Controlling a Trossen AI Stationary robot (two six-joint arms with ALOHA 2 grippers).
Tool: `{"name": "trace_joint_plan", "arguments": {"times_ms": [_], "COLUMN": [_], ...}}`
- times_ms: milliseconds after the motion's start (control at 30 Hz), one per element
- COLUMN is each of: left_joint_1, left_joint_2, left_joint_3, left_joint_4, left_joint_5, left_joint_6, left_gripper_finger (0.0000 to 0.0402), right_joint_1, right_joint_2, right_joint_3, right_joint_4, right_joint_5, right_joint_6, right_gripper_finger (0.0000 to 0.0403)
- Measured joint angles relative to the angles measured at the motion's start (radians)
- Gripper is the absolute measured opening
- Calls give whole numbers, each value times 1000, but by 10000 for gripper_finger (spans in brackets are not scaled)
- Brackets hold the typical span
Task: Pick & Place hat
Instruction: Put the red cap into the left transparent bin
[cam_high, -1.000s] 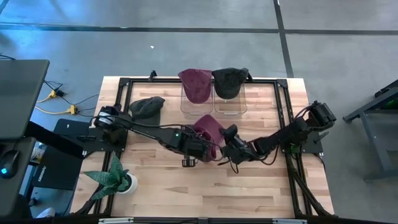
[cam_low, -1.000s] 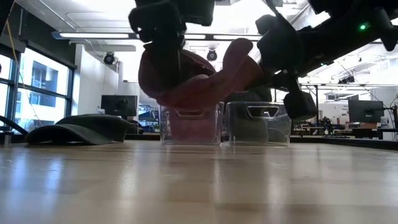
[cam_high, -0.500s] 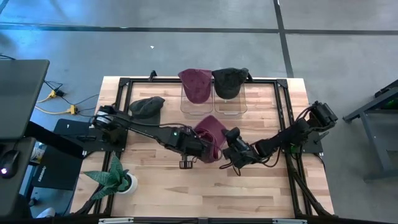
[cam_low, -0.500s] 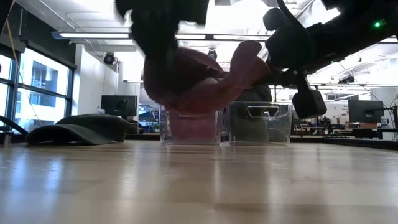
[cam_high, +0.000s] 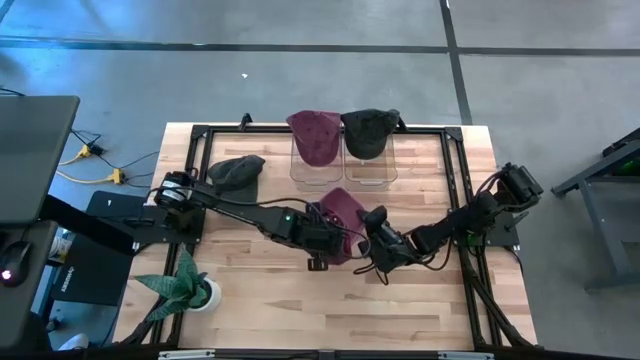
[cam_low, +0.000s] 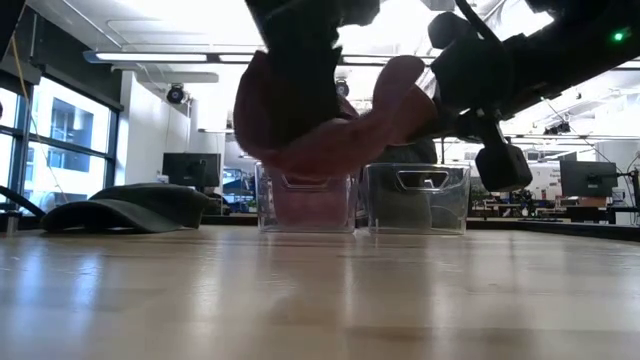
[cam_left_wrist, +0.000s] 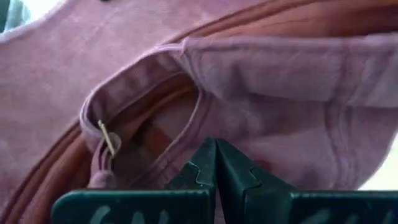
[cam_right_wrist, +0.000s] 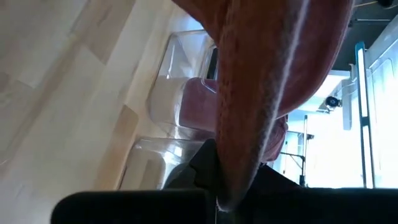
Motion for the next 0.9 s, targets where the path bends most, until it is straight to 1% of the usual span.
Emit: {"name": "trace_joint_plan", "arguments": {"times_ms": [67, 200, 367, 500, 567, 667, 733, 800, 900], "left_joint_1": [-1, -3, -2, -7, -12, -30, -38, -47, -47], "left_joint_2": [6, 14, 11, 11, 10, -34, -69, -98, -107], "left_joint_3": [6, 4, 5, 4, 4, 3, 8, 6, 6], "left_joint_4": [3, -71, -78, -66, -17, 41, 67, 33, 31], "left_joint_5": [39, 89, 121, 100, 88, 80, 50, 19, -5], "left_joint_6": [-2, -17, -11, 0, 6, 22, 25, 15, -9], "left_gripper_finger": [0, 0, 0, 0, 0, 0, 0, 0, 0], "right_joint_1": [2, 2, 3, 16, 26, 35, 37, 37, 36], "right_joint_2": [0, 0, -22, -81, -113, -145, -159, -161, -158], "right_joint_3": [0, 0, 0, -1, -1, -1, 3, 4, 2], "right_joint_4": [0, 0, -8, -34, -67, -144, -193, -230, -239], "right_joint_5": [2, 6, 5, -11, -36, -85, -95, -103, -109], "right_joint_6": [-3, -3, 1, 49, 89, 194, 290, 357, 385], "right_gripper_finger": [10, 18, 7, 8, 13, 12, 7, 6, 9]}}
